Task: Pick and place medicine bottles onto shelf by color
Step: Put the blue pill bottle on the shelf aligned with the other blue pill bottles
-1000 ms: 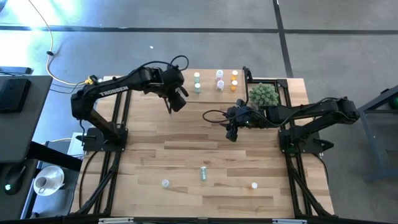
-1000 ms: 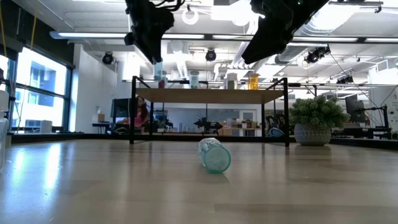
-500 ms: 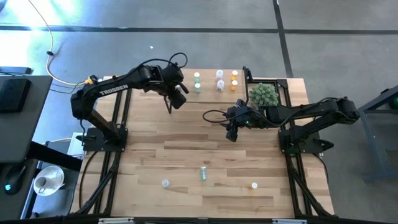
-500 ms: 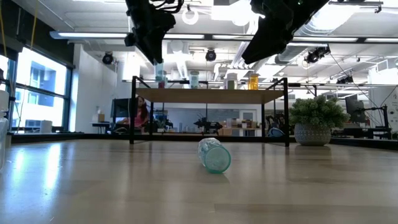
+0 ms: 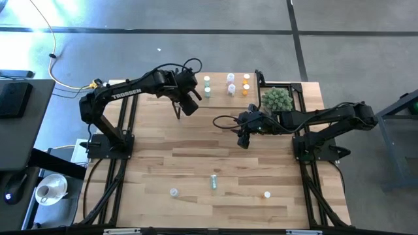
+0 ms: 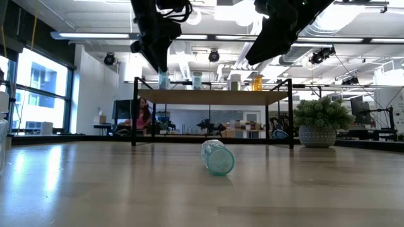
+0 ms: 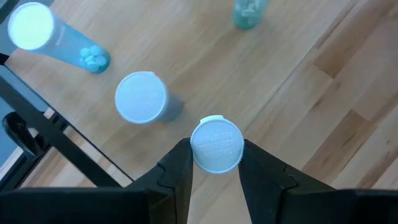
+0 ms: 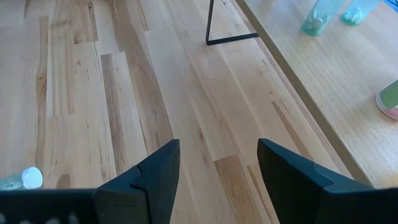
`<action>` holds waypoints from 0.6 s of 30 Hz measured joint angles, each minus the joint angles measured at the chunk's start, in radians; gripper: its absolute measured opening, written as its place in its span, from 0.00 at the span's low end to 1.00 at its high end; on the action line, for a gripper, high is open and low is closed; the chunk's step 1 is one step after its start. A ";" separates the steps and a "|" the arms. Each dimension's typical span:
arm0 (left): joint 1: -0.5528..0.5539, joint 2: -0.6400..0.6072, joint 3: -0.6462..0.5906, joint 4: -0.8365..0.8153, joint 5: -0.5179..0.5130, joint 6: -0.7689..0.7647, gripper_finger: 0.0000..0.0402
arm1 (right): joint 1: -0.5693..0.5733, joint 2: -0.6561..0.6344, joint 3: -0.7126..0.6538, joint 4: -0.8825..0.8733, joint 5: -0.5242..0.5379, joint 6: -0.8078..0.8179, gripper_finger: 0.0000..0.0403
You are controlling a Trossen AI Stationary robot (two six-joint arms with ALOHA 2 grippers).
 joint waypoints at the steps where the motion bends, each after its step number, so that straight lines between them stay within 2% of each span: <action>1: 0.000 0.000 0.000 -0.002 -0.002 0.000 0.26 | 0.000 0.000 0.000 0.000 0.000 -0.001 0.51; 18: 0.000 0.000 0.000 -0.005 -0.031 0.001 0.31 | 0.000 0.000 0.000 0.000 0.000 0.001 0.51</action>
